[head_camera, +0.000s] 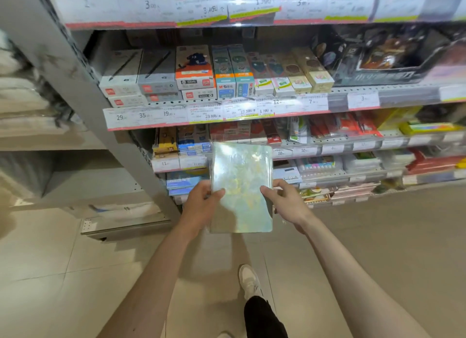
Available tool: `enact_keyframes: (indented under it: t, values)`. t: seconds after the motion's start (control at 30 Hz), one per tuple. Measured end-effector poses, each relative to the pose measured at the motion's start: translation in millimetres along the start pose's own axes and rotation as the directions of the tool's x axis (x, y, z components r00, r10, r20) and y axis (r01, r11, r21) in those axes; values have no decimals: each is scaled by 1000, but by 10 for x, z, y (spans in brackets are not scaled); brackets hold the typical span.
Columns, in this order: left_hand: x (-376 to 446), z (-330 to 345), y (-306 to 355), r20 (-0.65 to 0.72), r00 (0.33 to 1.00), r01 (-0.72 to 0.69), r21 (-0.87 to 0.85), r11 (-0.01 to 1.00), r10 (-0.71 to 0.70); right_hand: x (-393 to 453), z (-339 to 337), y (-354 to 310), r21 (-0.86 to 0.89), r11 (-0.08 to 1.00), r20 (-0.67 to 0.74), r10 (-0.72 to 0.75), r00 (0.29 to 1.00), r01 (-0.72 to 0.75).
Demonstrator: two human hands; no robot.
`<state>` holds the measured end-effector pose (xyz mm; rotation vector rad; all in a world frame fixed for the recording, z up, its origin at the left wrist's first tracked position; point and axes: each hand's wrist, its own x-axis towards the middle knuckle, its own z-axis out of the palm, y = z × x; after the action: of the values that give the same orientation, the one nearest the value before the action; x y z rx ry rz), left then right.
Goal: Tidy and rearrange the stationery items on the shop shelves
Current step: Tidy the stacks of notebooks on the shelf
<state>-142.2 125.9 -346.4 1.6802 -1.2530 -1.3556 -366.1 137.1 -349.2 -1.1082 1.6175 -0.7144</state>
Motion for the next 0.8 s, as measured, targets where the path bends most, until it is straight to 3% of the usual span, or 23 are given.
enact_keyframes:
  t: [0.27,0.47,0.8]
  values:
    - [-767,31,572,-23,991,-131,-180,975,129,-819,-356,-333,5,989,-84,-147,986,148]
    - [-1222,296,1226,43,949,-302,-152,941,312,-1341,-959,-536,-26,943,-216,-328,920,331]
    - [-1778,1895,2211,118,861,-482,-122,868,495,-2036,-2722,-191,-44,892,-402,-428,810,450]
